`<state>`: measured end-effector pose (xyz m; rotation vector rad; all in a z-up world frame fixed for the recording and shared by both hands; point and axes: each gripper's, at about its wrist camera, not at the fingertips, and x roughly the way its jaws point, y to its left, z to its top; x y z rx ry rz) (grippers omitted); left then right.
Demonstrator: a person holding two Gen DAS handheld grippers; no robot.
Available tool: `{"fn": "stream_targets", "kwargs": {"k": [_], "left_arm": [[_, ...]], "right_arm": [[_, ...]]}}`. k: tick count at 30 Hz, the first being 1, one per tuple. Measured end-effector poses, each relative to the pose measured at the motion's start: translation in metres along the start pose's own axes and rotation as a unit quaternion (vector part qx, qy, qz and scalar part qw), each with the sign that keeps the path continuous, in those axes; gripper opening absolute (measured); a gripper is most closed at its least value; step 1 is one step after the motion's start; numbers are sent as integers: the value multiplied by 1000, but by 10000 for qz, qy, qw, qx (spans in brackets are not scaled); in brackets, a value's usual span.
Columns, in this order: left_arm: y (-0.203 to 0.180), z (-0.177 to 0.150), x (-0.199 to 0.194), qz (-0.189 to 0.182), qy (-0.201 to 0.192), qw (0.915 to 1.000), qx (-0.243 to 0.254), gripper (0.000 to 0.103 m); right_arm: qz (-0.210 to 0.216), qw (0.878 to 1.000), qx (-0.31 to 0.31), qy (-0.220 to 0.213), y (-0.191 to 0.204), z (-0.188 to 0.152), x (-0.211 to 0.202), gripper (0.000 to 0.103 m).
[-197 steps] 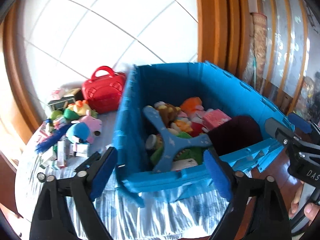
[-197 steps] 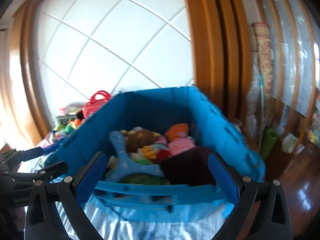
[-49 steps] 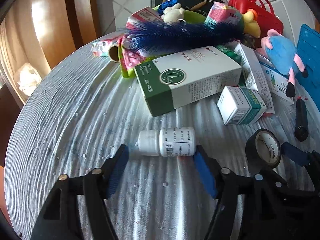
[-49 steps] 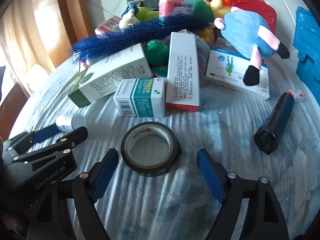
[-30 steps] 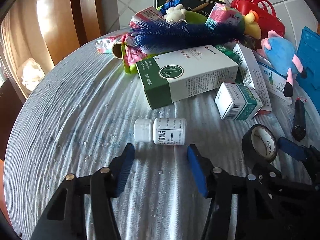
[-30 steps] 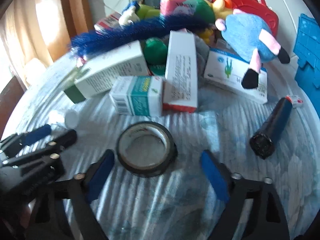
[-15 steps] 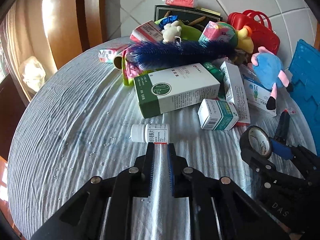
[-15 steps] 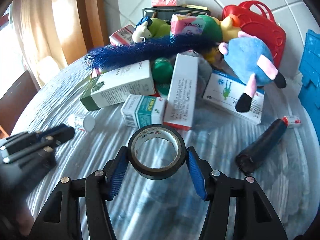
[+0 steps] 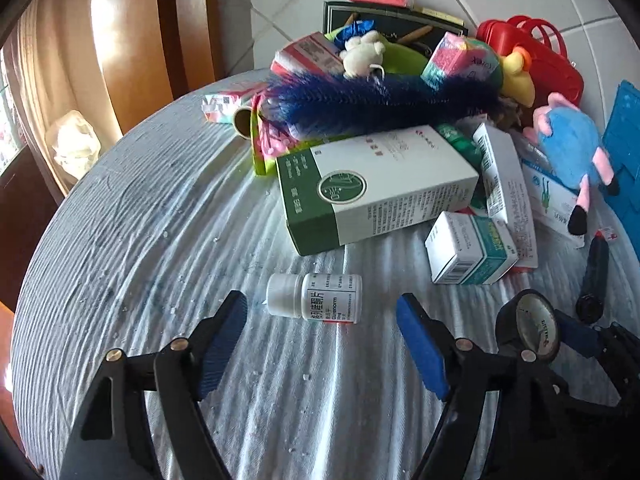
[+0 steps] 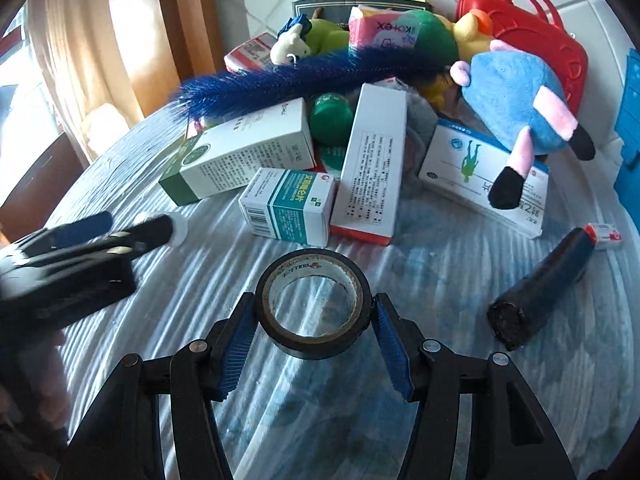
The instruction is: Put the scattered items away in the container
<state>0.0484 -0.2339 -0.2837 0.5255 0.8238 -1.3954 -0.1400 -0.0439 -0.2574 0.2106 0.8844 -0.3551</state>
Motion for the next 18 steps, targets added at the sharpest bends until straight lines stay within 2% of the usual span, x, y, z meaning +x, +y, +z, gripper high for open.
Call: {"fn": "stream_targets", "kwargs": {"k": [1,4,9,14,18], "left_arm": [[-1,-2,6,53,82,9999,43,50],[0,-6,3,54,-11,10000,-10,50],[-2,-2,-26,54,-290,9996,9,50],[-18,4,-71,64,-555,9984,-6,50],[-38,8,-106,223,-766,9968,-108,50]], "right_arm": [[1,10000,-21,5,1,1,2,58],[-6,10000,-64,-13,4,3,4,58],[25,9999,-82,-150,3,10,-8,58],[148,9988,-164,-440,-2,19,-44,58],[236,9963,-345,-753,-11,30,-80,58]]}}
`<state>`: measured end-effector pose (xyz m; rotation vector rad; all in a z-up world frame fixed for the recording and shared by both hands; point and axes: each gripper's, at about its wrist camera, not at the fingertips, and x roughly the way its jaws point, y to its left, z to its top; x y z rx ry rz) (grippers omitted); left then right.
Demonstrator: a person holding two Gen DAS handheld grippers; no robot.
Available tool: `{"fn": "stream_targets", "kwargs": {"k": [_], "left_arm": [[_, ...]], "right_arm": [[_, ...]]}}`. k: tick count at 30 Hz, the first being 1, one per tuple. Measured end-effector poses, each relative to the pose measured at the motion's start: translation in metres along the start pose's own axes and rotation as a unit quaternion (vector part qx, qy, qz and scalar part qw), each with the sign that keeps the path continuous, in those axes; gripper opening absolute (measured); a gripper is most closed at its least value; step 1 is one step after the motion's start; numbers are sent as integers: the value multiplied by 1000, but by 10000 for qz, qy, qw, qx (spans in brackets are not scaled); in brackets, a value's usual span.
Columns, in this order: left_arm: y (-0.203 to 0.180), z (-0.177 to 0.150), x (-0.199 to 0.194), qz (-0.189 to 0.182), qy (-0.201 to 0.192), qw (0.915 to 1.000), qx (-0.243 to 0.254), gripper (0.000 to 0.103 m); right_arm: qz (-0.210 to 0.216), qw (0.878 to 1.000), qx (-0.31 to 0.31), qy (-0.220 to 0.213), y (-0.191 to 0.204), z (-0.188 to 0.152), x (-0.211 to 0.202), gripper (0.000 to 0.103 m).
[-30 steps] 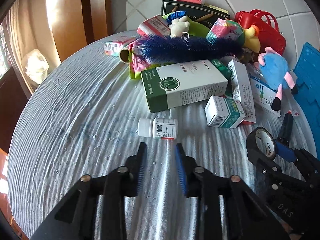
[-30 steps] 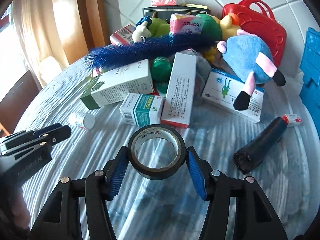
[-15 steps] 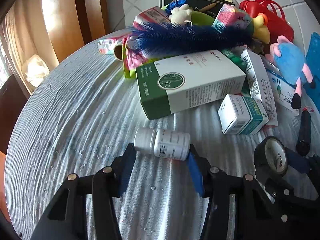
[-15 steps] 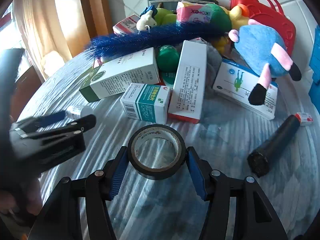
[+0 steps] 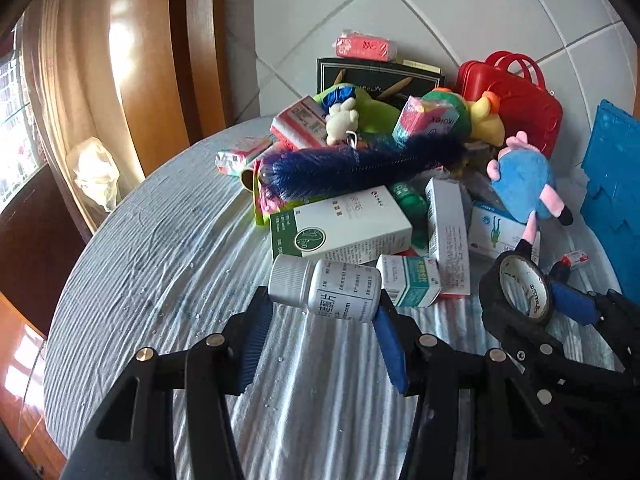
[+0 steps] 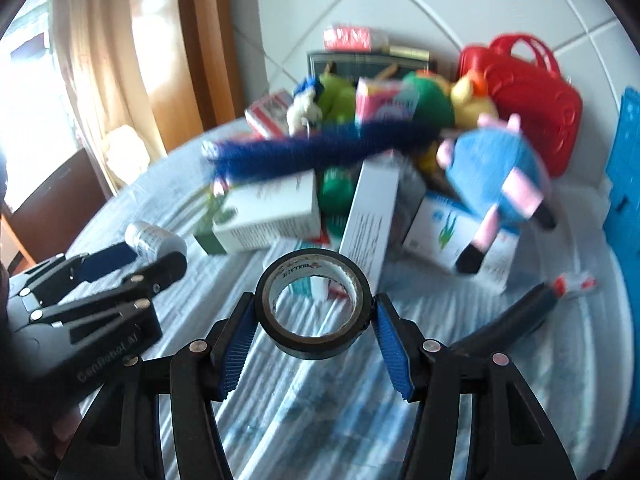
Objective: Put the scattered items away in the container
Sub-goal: 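Lift and carry the bottle with left gripper while right carries tape to crate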
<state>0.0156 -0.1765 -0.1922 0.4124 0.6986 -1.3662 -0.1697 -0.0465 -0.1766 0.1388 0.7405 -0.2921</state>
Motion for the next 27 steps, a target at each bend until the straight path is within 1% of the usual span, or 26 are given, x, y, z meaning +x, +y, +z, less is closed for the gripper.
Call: {"fn": "stream_targets", "kwargs": {"k": [5,8,12,15,20,24,27], "left_arm": [[-22,8,-52,96,-271,9996,-77,50],[-36,17,-88,94,-466,9989,6,50],[-51,29,-133,-80,-777,9968,151,50],[-60,31,-160,-261,-968,9945,287,50],[-79,29,-192,-567,-1083,9913,484,50],[-107,28,-212,-886,-1134,9877,611,50],[-135,30,-229,-1159,-1205,9831,741,50]], "right_arm": [[82,9986,-215,-479,-14,17,-56,58],[67,9966,-269,-771,-18,26,-93,58],[-68,9933,-226,-1128,-24,32,-142,58],[-321,9900,-211,-1357,-27,31,-179,58],[-873,9851,-148,-1474,-34,26,-228,58],[-1262,9802,1,-1523,-53,18,-262,58],[-1529,9748,100,-1620,-72,12,-289,58]]}}
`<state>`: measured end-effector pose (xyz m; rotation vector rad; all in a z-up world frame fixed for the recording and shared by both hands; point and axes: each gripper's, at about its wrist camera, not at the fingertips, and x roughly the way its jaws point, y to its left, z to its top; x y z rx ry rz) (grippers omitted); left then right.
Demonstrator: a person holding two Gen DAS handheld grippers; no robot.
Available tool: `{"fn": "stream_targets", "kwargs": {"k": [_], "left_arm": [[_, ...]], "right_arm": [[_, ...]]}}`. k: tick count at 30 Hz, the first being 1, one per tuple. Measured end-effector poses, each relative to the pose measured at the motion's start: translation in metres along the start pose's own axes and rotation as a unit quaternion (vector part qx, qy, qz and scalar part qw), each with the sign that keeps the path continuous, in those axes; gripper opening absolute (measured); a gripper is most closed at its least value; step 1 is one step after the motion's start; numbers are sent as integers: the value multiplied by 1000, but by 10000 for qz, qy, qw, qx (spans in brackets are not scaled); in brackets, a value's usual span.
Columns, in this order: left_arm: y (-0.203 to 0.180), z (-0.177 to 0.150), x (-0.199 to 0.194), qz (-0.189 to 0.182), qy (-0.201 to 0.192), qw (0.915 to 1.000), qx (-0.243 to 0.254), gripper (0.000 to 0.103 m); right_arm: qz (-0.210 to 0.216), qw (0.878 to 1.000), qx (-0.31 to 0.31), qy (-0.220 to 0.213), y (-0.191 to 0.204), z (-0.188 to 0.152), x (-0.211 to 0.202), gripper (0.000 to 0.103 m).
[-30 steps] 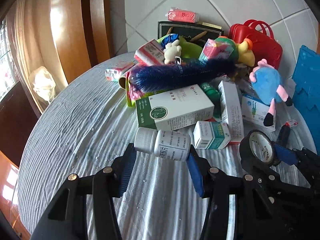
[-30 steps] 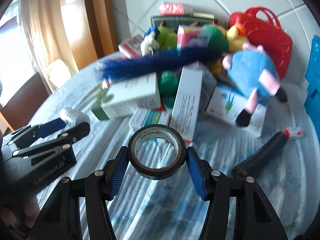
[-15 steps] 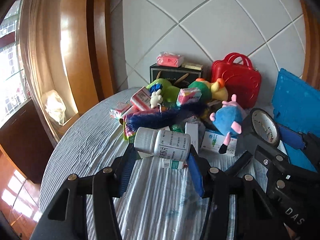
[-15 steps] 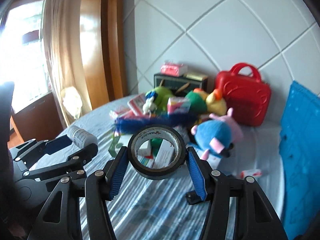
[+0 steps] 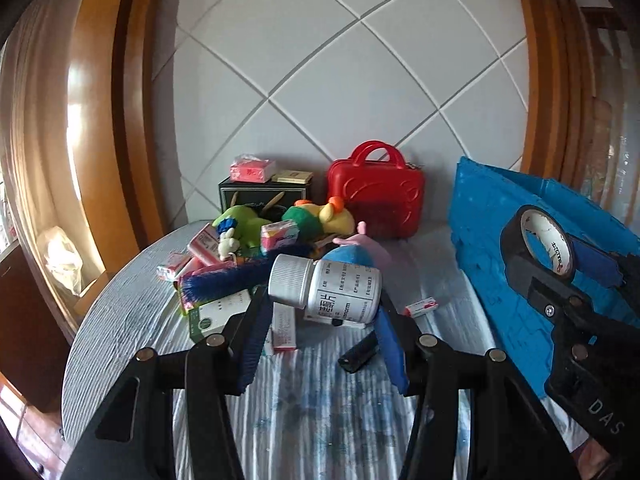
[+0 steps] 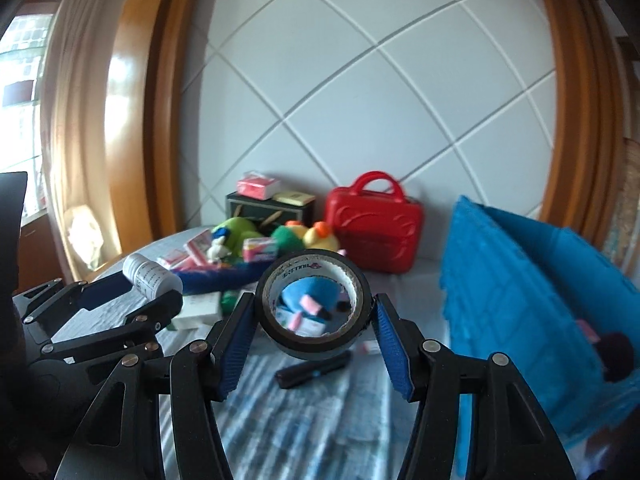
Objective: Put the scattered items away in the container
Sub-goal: 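Lift and carry the bottle with left gripper while right carries tape to crate, then open left gripper releasing the bottle while right releases tape into crate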
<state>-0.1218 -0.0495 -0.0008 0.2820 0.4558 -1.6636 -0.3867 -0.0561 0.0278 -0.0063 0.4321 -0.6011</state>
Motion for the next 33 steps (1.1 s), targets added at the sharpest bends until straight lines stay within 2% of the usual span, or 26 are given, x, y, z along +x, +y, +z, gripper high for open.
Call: {"fn": "stream_targets", "kwargs": {"k": [3,8,15,19,21,23,26,30,33], "left_arm": [[-40,11,-10,-269,-148,9994,172,50],[-114,28,-20,-520,-383,9970,421,50],[-254,59,-16,-896,-561,9930,530,50],[-341,72,-4,-1037,-254,9920,670,50],[-381,71,8,-983,68,9919,805,50],[-409,68,24,-930,487,9904,904,50],[-435,59,49,-807,1079,9863,951,50],[-449,47,68,-799,1653,9774,1045,50],[-449,45,71,-875,1845,9740,975,50]], "right_arm": [[-249,9996,99,-122,-32,4,-19,58],[-695,9970,190,-268,-98,6,-38,58],[-1099,9935,245,-164,-243,-1,-31,58],[-1170,9926,286,146,-336,-6,-12,58],[-1218,9915,283,360,-374,-12,0,58],[-1088,9916,363,594,-405,-19,10,58],[-932,9910,425,866,-436,-32,22,58],[-746,9894,549,1118,-461,-46,38,58],[-630,9886,548,1257,-471,-52,49,58]]}}
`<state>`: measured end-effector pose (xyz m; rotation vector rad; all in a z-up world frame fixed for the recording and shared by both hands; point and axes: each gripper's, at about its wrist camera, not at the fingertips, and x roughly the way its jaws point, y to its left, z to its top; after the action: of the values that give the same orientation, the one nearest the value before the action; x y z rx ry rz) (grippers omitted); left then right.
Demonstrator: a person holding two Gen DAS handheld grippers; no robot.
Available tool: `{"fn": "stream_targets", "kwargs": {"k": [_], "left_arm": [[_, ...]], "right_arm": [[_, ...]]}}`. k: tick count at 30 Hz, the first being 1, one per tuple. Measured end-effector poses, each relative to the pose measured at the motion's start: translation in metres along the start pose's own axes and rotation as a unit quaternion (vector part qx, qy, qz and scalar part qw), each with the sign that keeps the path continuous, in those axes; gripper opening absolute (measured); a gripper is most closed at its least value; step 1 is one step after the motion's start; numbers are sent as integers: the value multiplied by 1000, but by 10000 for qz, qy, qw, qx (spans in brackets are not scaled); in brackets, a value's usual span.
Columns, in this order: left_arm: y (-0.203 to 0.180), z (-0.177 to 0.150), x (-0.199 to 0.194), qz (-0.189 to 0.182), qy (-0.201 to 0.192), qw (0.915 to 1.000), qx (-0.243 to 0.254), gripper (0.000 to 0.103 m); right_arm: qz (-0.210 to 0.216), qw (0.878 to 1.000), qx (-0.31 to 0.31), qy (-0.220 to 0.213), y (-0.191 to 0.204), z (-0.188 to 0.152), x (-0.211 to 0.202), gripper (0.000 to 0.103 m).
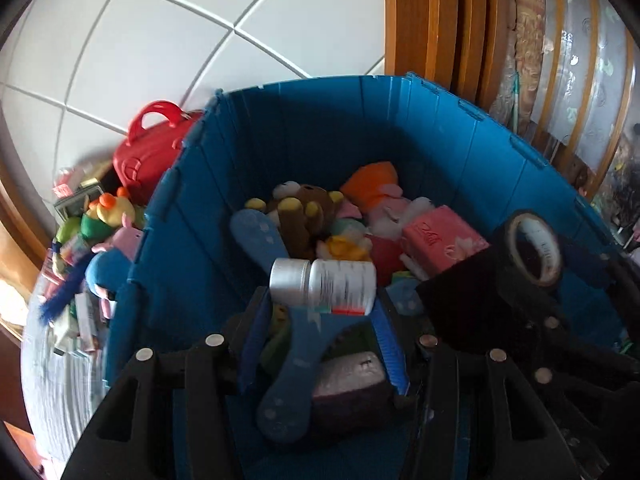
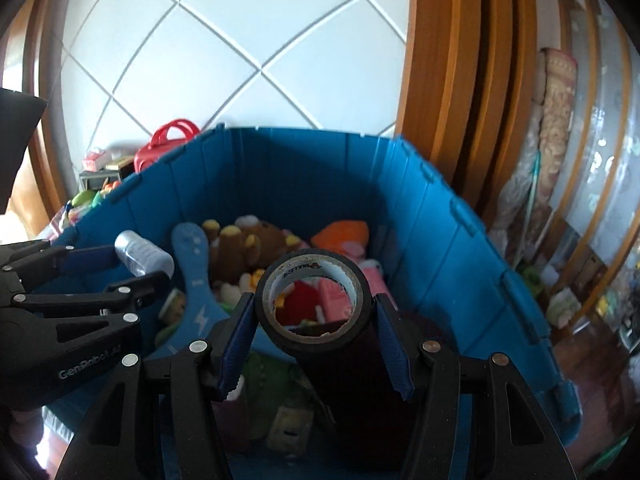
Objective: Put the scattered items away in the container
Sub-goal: 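Open left gripper releasing the bottle while right releases tape into crate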
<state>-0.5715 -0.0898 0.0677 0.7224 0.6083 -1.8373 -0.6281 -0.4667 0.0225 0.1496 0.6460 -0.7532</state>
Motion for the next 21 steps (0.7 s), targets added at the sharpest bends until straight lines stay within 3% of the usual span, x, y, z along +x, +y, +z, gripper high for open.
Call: {"fn": "stream_targets", "kwargs": {"k": [5,7,9,21], "left_arm": [[5,-4,0,-91,120,9999,-31,54],[5,-8,-5,-129,42,9999,-33,68],[5,-10,-11,-144,-78,9999,-38,76],[7,-20,-17,-148,-166,9998,-27,76]], "right_arm": [[77,9999,-24,110,3,-2,8,58],[116,9999,-14,119,7,-1,8,58],[136,9998,-5,138,8,-1,10,58],[-24,10000,-89,31,9,-2,-2,64]]}}
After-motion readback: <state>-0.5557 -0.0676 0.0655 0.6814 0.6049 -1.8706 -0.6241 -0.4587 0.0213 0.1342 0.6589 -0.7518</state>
